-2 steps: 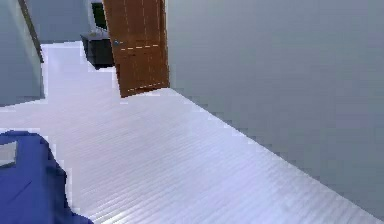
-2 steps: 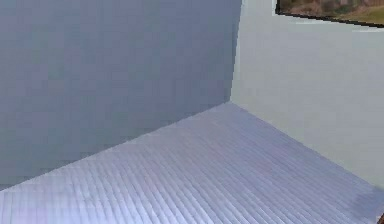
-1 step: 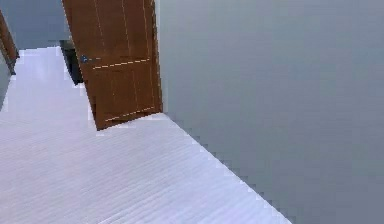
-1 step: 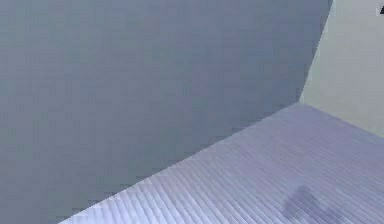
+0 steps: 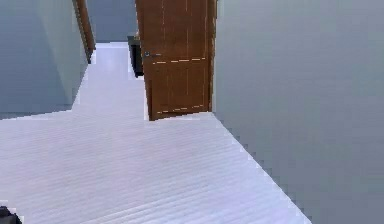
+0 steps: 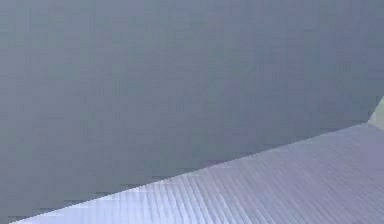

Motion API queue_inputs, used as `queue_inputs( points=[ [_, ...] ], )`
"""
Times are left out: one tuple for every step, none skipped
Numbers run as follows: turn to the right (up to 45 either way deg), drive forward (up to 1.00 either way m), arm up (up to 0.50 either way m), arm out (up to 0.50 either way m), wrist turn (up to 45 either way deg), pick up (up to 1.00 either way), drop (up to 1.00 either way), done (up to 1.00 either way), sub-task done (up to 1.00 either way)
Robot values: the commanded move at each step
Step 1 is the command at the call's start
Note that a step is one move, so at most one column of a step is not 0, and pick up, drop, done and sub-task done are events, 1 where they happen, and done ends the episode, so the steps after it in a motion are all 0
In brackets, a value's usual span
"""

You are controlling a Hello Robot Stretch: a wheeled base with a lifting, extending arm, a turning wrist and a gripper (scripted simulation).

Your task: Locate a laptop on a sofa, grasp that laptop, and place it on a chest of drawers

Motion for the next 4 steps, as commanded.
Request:
queue_inputs(
  points=[
    [0.0, 0.10, 0.00, 0.00, 0.0, 0.00, 0.00, 0.00, 0.00],
    [-24.0, 0.00, 0.00, 0.00, 0.0, 0.00, 0.00, 0.00, 0.00],
    [0.0, 1.00, 0.00, 0.00, 0.0, 0.00, 0.00, 0.00, 0.00],
    [0.0, 1.00, 0.00, 0.00, 0.0, 0.00, 0.00, 0.00, 0.00]
  ],
)
